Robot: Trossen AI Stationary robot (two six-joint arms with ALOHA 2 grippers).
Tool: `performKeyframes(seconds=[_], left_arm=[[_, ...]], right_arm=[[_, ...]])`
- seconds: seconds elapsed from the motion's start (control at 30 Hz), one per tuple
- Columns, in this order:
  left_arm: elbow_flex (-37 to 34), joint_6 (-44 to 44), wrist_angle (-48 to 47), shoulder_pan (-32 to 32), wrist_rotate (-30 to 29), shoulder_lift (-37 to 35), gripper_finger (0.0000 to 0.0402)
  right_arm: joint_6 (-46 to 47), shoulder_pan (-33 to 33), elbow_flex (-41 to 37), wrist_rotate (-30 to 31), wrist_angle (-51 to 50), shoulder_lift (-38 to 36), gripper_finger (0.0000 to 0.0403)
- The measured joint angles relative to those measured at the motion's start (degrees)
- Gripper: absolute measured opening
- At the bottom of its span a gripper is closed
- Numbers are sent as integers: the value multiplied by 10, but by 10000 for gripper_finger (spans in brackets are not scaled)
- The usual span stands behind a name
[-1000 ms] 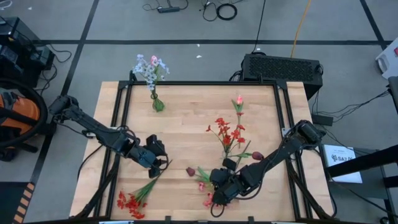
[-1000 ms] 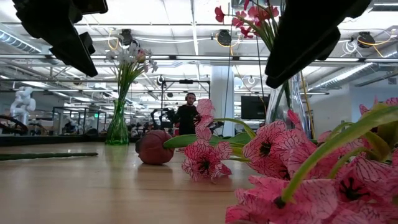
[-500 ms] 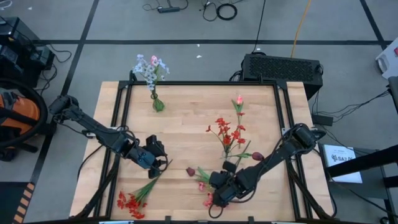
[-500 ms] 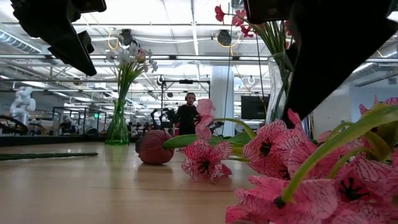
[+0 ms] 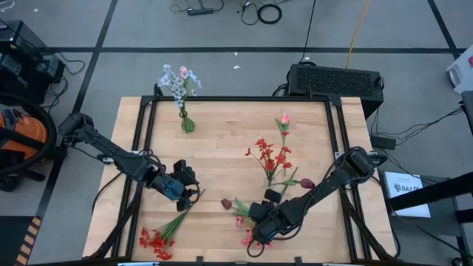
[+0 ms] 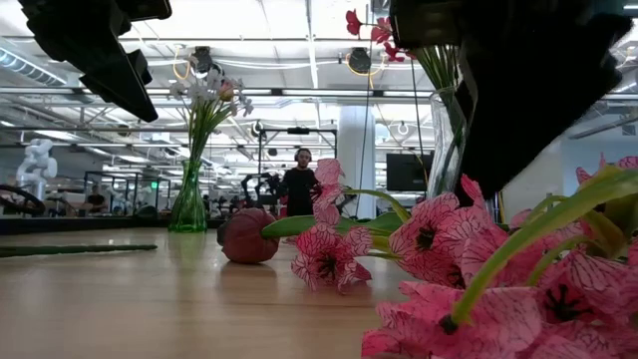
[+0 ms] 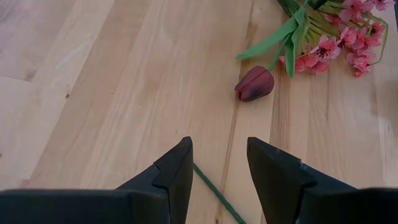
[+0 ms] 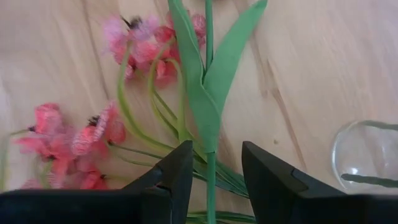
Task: Sort flowers into vase by color
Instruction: Put the red flower into the transparent vase
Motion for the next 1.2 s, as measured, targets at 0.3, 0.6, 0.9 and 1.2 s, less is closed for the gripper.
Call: performKeyframes(seconds=[0.3, 0.6, 0.9, 1.2], left_arm=[[0, 0, 0, 0, -2, 0, 157], [0, -1, 1, 0, -3, 0, 157], [0, -1, 1, 0, -3, 0, 157], [0, -1, 0, 0, -3, 0, 157]], right_arm=[[18, 0, 0, 0, -1, 12, 120], [15, 0, 0, -36, -3, 20, 43], [45, 1, 0, -57, 0, 22, 5], [83, 3, 0, -29, 6, 2, 2]])
